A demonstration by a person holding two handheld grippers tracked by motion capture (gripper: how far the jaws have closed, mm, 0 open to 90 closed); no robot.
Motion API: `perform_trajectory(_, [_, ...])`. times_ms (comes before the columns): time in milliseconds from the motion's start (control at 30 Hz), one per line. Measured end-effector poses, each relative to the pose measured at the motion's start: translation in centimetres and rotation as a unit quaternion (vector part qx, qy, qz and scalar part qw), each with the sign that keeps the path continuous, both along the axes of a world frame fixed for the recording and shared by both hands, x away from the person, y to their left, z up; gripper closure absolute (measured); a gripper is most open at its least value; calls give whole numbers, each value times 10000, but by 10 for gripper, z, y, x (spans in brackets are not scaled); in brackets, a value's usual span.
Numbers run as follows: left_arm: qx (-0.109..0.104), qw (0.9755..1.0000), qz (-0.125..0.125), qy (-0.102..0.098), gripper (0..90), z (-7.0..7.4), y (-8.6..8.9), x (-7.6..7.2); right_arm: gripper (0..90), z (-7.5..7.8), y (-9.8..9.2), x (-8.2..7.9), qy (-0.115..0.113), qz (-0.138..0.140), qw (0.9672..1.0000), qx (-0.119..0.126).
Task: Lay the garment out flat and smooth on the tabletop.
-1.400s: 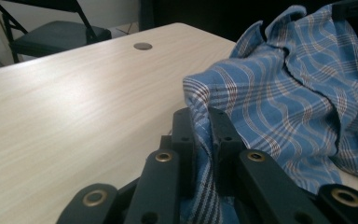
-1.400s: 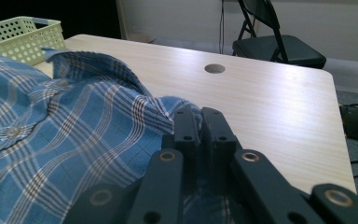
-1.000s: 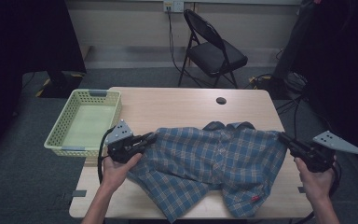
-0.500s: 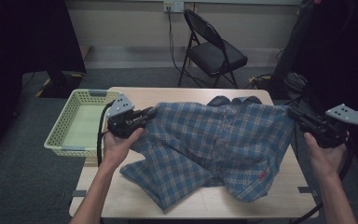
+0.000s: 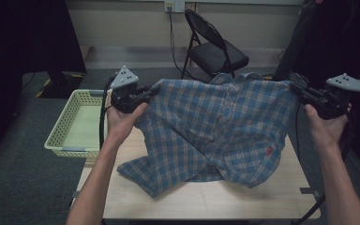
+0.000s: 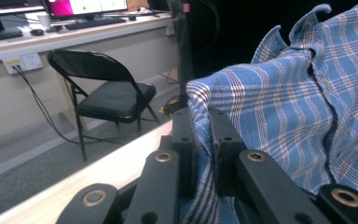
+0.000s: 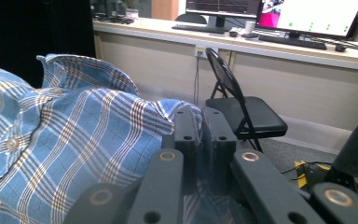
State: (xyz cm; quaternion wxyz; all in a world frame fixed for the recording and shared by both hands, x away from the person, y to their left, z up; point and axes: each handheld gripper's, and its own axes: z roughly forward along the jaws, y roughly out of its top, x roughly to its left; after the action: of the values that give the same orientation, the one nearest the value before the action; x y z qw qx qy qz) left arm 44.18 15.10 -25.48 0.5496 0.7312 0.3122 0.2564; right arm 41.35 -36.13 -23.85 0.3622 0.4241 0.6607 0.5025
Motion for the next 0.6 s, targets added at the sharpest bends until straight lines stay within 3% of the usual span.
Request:
perform_trajectory(200, [-50,9999,126,-16,825,16,-1,26,861,12,1,24,28,-139,9999,2])
perform_trajectory(233, [-52,9998,161,-39,825,18,-2,31,861,15,2,35,56,-214,9998,-1])
perform_trajectory(267, [-71,9997,233,-46,824,18,-3,44,861,17,3,40,79,-236,9997,-14])
perform_trajectory(300, [-71,9997,233,-46,821,18,-3,44,861,17,3,40,79,-236,9997,-14])
perform_trajectory(333, [-84,9996,269,-61,816,16,-3,51,861,18,5,53,117,-317,9994,-60])
perform_trajectory(400, [-73,9988,493,6,786,5,-5,68,860,17,6,60,149,-364,9992,-56])
perform_trajectory(433, [-34,9973,725,52,603,-2,-7,76,809,7,7,78,283,-437,9986,-119])
perform_trajectory(467, [15,9961,862,162,552,-11,-8,84,699,-1,7,88,430,-543,9975,-142])
perform_trajectory(500, [-9,9956,890,295,552,-19,-9,89,699,-1,7,88,430,-543,9975,-142])
perform_trajectory(567, [-99,9949,902,442,474,-33,-10,94,536,-18,10,103,713,-835,9936,-269])
perform_trajectory(600, [-79,9954,828,478,446,-37,-12,95,535,-34,13,108,848,-660,9940,-221])
